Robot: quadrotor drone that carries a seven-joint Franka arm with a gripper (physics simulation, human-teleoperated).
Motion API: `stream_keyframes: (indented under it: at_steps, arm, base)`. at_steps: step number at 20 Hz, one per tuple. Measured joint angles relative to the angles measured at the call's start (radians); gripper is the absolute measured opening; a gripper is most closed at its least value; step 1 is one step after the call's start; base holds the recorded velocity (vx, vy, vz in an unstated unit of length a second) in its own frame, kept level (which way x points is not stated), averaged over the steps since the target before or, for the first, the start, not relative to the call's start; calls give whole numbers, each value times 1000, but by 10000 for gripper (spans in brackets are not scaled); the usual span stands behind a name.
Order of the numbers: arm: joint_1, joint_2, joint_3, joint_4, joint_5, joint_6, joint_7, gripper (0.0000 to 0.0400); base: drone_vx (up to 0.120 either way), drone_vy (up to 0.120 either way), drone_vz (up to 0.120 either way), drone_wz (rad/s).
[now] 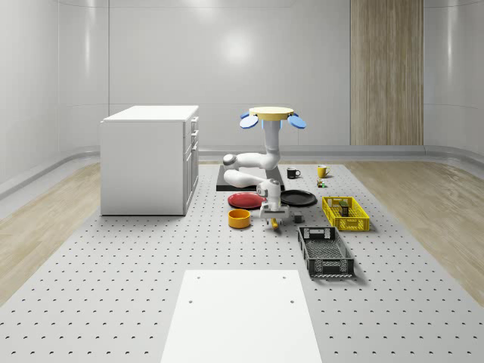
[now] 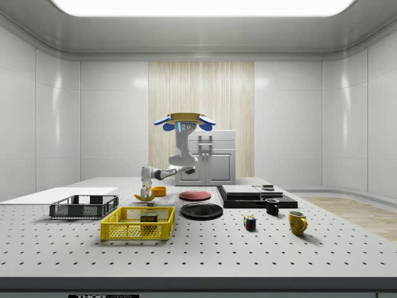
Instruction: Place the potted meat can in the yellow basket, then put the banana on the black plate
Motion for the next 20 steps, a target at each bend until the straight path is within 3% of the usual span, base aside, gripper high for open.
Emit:
stream_keyframes:
  at_steps: [2, 5, 8, 13, 17, 20]
  arm:
    - [-4, 2, -11, 8, -10, 5, -1, 380]
    - [-8, 5, -21, 15, -20, 9, -2, 259]
    - [-10, 7, -26, 19, -26, 11, -2, 202]
    - [-5, 7, -1, 7, -7, -5, 17, 197]
    - [3, 3, 39, -11, 28, -24, 28, 200]
    - [5, 1, 57, -18, 46, -32, 32, 200]
  base:
    - [0, 0, 0, 0]
    - [0, 0, 0, 0]
    - [0, 0, 0, 0]
    - [0, 0, 8, 0]
    - [0, 0, 120, 0]
    - [-120, 120, 120, 0]
